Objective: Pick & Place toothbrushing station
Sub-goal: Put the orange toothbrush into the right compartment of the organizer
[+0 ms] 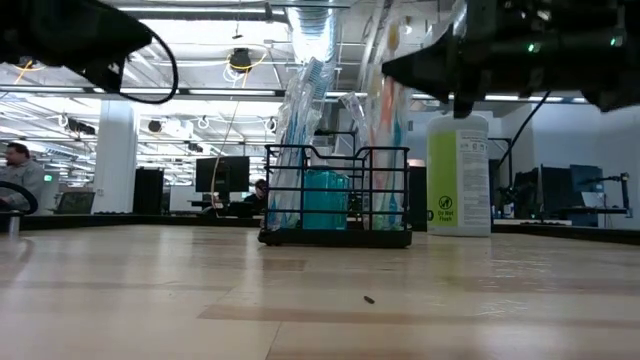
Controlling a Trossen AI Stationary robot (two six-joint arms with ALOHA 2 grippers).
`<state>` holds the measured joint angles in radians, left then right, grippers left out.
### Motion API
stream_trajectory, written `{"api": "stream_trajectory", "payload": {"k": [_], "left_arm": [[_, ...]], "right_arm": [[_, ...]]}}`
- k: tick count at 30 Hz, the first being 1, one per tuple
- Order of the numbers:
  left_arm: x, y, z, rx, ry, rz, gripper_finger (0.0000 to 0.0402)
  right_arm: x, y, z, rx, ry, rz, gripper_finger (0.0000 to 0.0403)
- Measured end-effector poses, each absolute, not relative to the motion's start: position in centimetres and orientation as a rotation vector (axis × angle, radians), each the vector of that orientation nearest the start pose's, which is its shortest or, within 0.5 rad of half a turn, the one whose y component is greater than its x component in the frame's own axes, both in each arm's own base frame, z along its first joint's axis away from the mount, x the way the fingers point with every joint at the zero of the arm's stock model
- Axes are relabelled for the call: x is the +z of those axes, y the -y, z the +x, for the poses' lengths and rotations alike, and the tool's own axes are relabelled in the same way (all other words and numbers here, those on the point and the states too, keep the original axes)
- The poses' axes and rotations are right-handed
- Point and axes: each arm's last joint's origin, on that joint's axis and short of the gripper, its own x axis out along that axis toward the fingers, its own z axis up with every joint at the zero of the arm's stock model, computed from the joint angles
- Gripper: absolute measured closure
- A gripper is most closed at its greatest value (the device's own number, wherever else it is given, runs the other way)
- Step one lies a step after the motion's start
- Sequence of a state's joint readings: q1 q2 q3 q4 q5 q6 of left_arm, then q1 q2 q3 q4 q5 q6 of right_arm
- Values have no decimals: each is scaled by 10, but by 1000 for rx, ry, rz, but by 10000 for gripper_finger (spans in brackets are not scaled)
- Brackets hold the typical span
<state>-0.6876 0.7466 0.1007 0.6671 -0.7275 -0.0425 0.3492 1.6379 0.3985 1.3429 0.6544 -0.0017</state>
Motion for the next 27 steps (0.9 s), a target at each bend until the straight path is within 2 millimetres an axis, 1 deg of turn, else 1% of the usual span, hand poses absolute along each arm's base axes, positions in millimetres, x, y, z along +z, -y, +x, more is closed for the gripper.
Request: {"api": "stream_trajectory", "payload": {"k": [5,9,11,16,22,27], "left_arm": [[173,76,117,22,10,-51,353],[165,74,111,6,4,-65,353],[165,73,111,8,6,-95,353],[167,72,110,29,18,-103,353],[167,68,110,180,24,-100,353],[167,68,110,177,24,-100,353]], "right_arm": [[144,-78,259,-298,111,84,403],[135,-79,260,-297,118,94,401],[131,-79,261,-297,105,99,400],[128,-79,260,-295,89,135,392],[126,-83,258,-269,77,162,358],[124,-82,259,-274,63,179,361]]}}
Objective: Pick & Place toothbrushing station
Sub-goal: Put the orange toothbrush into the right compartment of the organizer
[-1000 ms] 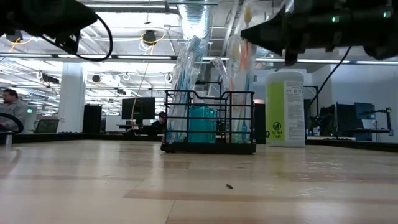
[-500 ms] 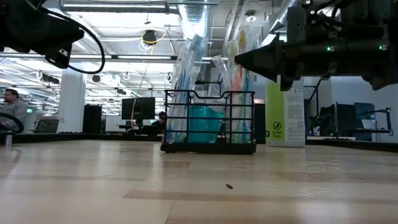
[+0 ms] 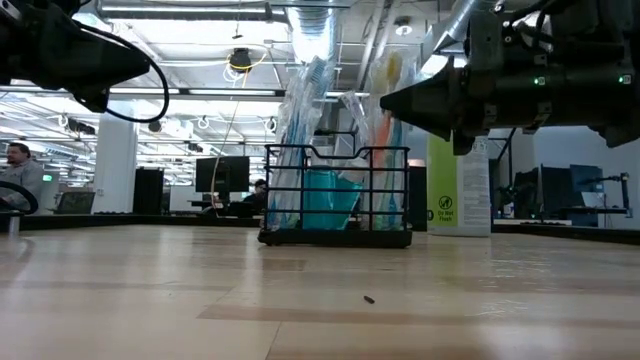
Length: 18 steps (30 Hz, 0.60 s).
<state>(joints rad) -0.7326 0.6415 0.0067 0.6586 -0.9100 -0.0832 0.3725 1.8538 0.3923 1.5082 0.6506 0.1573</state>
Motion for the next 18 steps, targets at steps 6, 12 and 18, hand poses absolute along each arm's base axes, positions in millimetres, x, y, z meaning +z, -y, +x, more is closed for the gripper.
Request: {"api": "stream_trajectory", "payload": {"k": [6,12,18], "left_arm": [[167,68,110,177,24,-104,353],[166,68,110,178,24,-101,353],[166,68,110,179,23,-101,353]], "right_arm": [[129,-89,256,-249,88,132,366],[129,-91,255,-243,86,121,358],[130,-87,256,-259,95,119,351]]}}
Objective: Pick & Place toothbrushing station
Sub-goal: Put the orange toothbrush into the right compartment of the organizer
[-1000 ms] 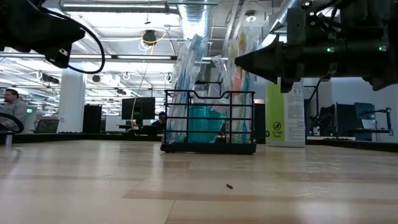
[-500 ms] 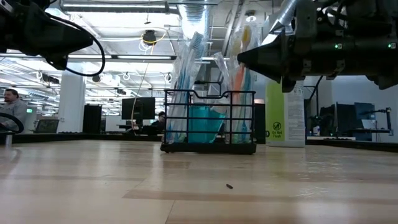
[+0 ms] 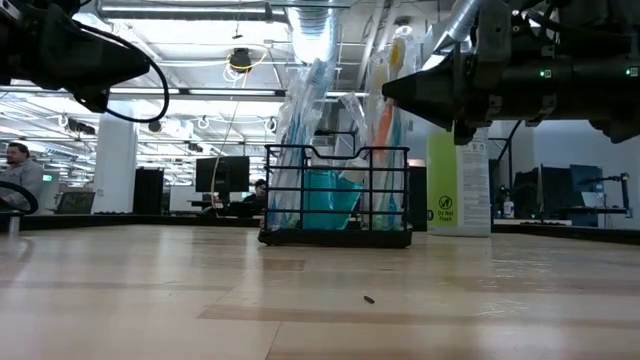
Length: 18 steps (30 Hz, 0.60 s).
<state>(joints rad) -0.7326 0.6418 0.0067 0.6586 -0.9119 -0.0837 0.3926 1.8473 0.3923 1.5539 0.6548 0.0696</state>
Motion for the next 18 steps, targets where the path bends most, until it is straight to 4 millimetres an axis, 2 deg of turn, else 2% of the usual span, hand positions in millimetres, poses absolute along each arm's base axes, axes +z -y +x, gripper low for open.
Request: {"api": "stream_trajectory", "payload": {"k": [6,12,18], "left_arm": [[166,68,110,179,24,-101,353],[166,68,110,179,23,-100,353],[166,68,110,179,23,-101,353]], "right_arm": [[130,-83,258,-274,99,111,351],[131,-87,256,-262,96,38,349],[140,-90,254,-282,117,14,310]]}}
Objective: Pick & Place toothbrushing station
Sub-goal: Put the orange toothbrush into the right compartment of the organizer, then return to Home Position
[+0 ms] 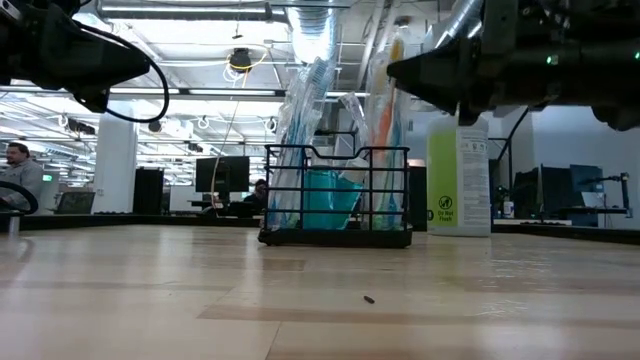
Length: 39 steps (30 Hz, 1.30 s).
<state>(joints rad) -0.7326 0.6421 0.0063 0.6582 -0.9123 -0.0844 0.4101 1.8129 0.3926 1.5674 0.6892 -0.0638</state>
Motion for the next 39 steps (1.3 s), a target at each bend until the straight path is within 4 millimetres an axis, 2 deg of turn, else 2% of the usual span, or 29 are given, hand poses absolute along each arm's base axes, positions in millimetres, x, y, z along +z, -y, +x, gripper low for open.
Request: {"api": "stream_trajectory", "payload": {"k": [7,14,18,23,26,39], "left_arm": [[166,68,110,179,23,-100,353],[166,68,110,179,17,-93,353],[166,68,110,180,11,-14,353],[166,67,109,190,16,-18,353],[167,65,109,264,22,-31,353],[179,57,103,296,85,-56,353]], "right_arm": [[160,-88,238,-315,151,1,234],[166,-69,201,-414,159,34,198],[166,-60,181,-427,172,60,199],[165,-55,162,-417,176,39,213],[165,-48,150,-440,200,34,224],[185,-42,134,-620,204,-44,255]]}}
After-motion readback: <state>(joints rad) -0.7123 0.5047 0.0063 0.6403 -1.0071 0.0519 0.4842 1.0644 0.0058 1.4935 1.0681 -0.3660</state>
